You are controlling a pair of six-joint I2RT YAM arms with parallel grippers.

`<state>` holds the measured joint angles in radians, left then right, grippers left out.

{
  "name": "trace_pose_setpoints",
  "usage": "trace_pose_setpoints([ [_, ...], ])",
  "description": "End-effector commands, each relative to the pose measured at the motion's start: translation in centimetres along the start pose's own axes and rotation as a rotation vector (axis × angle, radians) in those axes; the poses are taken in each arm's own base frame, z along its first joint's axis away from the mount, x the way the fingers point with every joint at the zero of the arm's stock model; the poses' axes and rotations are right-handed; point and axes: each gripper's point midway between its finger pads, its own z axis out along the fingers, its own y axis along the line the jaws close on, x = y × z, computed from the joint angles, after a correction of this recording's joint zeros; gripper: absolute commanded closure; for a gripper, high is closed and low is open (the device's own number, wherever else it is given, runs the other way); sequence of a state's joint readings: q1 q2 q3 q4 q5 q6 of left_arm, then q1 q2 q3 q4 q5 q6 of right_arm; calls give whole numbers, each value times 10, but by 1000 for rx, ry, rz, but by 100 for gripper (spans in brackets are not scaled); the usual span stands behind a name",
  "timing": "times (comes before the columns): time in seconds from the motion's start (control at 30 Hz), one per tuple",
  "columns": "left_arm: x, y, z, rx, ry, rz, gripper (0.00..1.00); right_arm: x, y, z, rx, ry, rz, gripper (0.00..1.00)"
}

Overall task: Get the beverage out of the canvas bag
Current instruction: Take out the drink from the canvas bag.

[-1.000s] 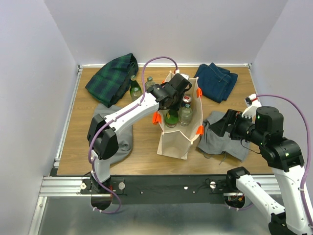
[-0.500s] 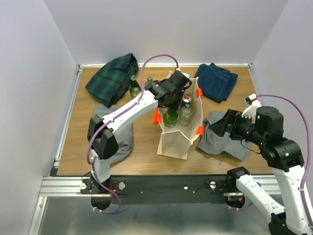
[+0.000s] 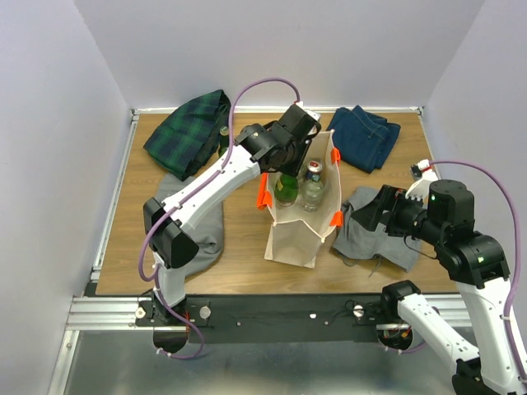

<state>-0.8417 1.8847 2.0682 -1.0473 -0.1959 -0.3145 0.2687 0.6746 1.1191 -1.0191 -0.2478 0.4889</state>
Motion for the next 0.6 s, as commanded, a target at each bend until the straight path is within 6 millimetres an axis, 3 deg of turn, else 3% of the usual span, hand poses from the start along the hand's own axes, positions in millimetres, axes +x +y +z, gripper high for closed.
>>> trace_pose_setpoints([
  [0.0, -37, -2, -60, 67, -165, -23, 100, -6, 4, -3, -11, -31, -5, 4],
  [0.57, -58, -2, -115, 125, -273, -54, 100, -7, 6, -8, -19, -46, -5, 4],
])
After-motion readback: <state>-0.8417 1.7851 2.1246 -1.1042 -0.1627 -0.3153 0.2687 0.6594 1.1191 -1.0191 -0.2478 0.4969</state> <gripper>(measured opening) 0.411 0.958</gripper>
